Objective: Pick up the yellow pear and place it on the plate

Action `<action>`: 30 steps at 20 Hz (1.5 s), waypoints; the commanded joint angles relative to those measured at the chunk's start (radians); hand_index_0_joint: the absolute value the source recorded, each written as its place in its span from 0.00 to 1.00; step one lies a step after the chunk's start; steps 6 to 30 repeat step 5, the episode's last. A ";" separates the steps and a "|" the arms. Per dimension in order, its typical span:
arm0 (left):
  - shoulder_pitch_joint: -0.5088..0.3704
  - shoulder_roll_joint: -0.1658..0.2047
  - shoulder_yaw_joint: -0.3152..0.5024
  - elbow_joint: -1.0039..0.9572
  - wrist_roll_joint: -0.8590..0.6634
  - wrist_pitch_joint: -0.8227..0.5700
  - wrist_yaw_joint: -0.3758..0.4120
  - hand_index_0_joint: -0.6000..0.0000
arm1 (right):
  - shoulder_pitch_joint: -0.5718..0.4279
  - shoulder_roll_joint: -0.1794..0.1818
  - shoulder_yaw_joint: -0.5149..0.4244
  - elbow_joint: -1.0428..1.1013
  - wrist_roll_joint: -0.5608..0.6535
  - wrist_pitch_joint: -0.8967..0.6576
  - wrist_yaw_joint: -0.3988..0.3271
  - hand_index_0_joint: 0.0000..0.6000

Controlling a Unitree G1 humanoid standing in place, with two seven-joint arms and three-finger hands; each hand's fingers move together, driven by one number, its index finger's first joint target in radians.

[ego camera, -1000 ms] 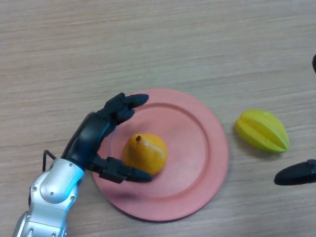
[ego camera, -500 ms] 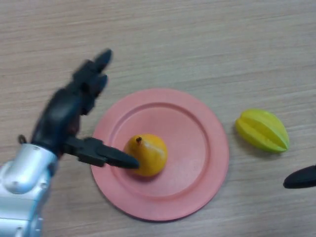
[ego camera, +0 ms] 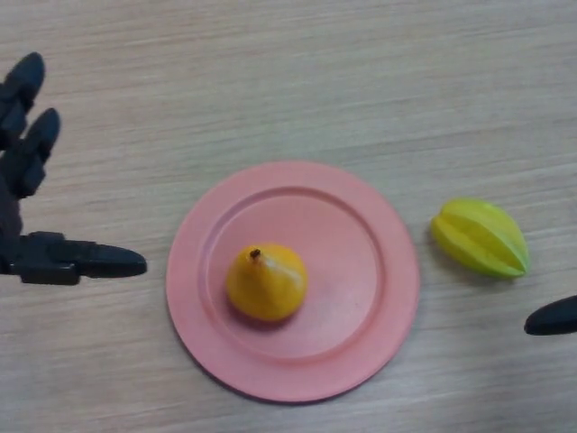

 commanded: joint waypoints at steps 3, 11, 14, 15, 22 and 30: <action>-0.025 0.056 0.097 0.000 -0.026 -0.182 -0.005 1.00 | -0.041 -0.034 -0.008 -0.014 0.017 -0.118 -0.034 0.00; -0.012 0.046 0.090 0.000 -0.021 -0.196 -0.014 1.00 | -0.044 -0.033 0.005 -0.013 0.015 -0.115 -0.043 0.00; -0.012 0.046 0.090 0.000 -0.021 -0.196 -0.014 1.00 | -0.044 -0.033 0.005 -0.013 0.015 -0.115 -0.043 0.00; -0.012 0.046 0.090 0.000 -0.021 -0.196 -0.014 1.00 | -0.044 -0.033 0.005 -0.013 0.015 -0.115 -0.043 0.00; -0.012 0.046 0.090 0.000 -0.021 -0.196 -0.014 1.00 | -0.044 -0.033 0.005 -0.013 0.015 -0.115 -0.043 0.00; -0.012 0.046 0.090 0.000 -0.021 -0.196 -0.014 1.00 | -0.044 -0.033 0.005 -0.013 0.015 -0.115 -0.043 0.00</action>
